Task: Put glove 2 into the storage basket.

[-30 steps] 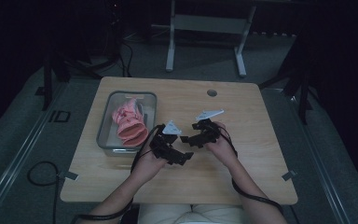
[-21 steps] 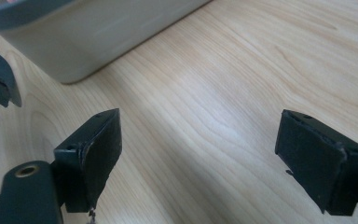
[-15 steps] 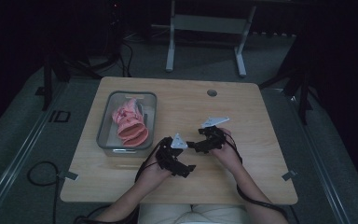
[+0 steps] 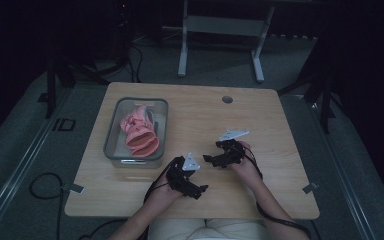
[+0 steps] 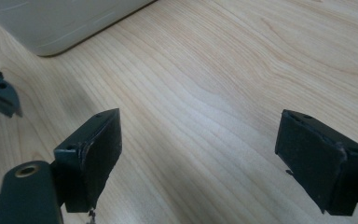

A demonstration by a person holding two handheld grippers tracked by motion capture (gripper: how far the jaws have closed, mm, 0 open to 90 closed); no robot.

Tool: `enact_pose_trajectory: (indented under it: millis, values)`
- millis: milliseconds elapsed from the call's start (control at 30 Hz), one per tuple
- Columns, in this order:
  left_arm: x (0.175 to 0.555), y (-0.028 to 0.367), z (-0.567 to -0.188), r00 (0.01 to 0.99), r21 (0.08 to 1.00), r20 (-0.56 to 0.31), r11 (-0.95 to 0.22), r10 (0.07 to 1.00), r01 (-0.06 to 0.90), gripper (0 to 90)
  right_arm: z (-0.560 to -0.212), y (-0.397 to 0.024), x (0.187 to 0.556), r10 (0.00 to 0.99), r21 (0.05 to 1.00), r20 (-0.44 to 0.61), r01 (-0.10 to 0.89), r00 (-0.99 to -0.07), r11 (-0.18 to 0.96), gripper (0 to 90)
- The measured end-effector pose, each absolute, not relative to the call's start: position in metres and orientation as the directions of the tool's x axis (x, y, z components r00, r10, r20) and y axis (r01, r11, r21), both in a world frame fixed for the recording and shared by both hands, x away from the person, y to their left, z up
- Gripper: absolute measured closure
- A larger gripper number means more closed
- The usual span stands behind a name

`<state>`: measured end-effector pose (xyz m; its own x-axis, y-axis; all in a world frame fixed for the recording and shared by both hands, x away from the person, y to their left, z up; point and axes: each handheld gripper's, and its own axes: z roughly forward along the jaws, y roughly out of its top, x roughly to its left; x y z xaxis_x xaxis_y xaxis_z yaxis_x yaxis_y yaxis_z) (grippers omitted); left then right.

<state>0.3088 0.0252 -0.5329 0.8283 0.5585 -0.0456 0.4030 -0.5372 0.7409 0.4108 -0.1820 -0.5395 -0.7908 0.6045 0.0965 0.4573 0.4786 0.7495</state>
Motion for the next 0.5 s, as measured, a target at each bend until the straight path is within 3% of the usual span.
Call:
enact_pose_trajectory:
  millis: [500]
  values:
    - [0.303, 0.036, -0.549, 0.857, 0.729, -0.005, -0.585, 0.515, 0.356, 2.5, -0.557, -0.191, 0.401, 0.604, 0.753, 0.068, 0.438, -0.794, 0.491, 14.1]
